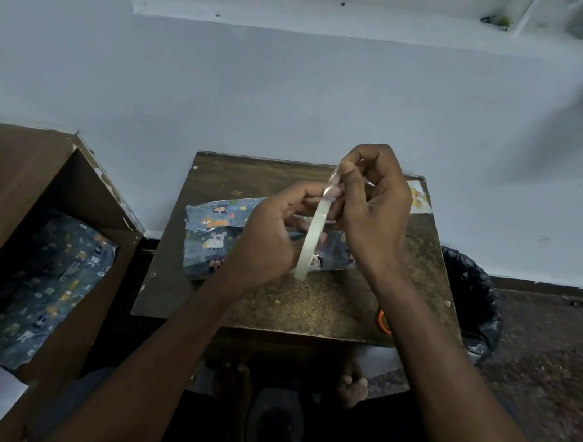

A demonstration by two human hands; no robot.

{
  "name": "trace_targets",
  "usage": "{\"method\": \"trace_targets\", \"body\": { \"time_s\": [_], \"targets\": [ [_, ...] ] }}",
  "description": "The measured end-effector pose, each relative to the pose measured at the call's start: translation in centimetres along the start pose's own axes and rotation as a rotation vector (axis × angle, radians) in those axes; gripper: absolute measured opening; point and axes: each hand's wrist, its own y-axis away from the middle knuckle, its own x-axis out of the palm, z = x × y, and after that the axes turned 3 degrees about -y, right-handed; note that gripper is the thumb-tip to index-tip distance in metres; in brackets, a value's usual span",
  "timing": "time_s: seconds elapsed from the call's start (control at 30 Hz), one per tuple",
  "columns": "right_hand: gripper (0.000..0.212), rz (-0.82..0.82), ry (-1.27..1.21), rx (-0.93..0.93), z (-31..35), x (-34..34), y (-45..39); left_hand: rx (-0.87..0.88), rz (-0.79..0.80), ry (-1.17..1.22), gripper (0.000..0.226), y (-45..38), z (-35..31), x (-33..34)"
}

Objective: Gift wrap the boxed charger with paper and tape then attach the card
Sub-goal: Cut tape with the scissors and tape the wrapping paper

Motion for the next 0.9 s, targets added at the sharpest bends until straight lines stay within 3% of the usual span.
{"method": "trace_targets", "body": {
  "time_s": [0.1,0.23,0.43,0.53,0.73,0.9],
  "targets": [
    [0.003,0.0,-0.042,0.022,-0.1,-0.1,0.0,0.013,-0.017,0.042,0.05,0.0,-0.4,0.1],
    [0.002,0.009,-0.047,0.028,-0.2,-0.1,0.1,-0.106,-0.05,0.233,0.045,-0.1,-1.1,0.2],
    [0.006,0.026,0.015,-0.004,-0.4,0.4,0.4,-0.181,-0.263,0.267,0.028,0.0,-1.9,1.5],
    [0.006,0.021,0.057,-0.02,-0.4,0.6,0.5,-0.165,-0.293,0.234,0.021,-0.4,-2.0,1.4],
    [0.005,-0.017,0.065,-0.029,-0.4,0.8,0.6,-0.296,-0.338,0.303,0.016,-1.0,-2.7,1.5],
    [0.026,0.08,-0.041,0.139,-0.9,0.4,1.4,-0.416,-0.356,0.48,0.021,-1.3,-3.4,0.7]
  ]
}}
